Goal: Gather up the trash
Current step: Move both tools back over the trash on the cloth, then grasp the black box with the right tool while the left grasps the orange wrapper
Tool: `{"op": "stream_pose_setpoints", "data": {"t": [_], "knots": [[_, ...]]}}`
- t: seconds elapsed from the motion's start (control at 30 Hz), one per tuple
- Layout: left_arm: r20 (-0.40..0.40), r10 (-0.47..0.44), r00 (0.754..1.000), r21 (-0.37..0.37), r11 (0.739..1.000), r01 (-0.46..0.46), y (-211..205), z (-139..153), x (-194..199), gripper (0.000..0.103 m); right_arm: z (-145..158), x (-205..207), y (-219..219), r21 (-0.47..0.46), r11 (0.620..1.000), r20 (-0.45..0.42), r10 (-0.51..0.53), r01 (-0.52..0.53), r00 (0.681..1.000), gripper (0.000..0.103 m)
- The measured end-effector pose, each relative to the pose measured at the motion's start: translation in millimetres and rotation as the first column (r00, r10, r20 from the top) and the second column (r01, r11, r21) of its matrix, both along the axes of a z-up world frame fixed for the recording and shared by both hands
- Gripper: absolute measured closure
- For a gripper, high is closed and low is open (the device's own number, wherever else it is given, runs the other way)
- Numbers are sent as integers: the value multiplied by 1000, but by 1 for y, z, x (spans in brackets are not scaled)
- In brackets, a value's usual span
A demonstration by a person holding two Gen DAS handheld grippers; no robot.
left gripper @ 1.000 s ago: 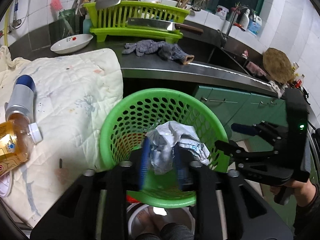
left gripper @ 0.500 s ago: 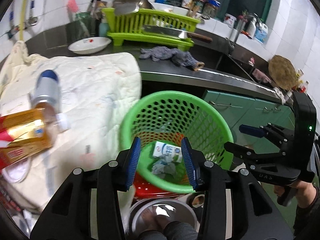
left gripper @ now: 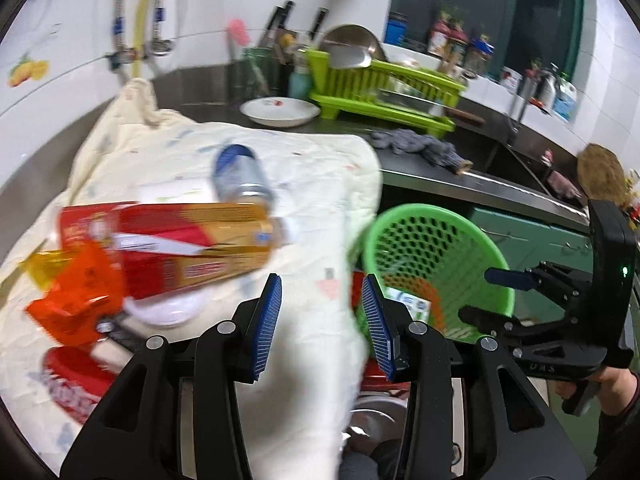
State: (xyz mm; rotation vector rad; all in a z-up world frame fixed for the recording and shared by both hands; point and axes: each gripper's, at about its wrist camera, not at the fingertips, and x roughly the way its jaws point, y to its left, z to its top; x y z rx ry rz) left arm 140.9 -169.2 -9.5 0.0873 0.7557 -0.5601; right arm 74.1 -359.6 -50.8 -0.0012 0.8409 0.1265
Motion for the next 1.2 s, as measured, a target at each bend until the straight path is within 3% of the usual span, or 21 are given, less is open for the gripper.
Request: {"op": "stream_pose_setpoints", "data": {"t": [0.3,0.6,0.9,1.2], "knots": [[40,144,989,-2,990,-144,78,17,10,61,5,23,82,-10,981,9,192,-192,981,41],[54,238,970,9,971,-239,132,22,21,61,9,45,148,-3,938,27,348,-348,937,43],[53,183,982,56,981,-185,162,14,38,61,2,70,197,-21,896,12,444,-444,896,49],[55,88,995,148,984,-95,153,-4,55,61,-16,97,215,-38,872,-28,488,-488,873,54]]}}
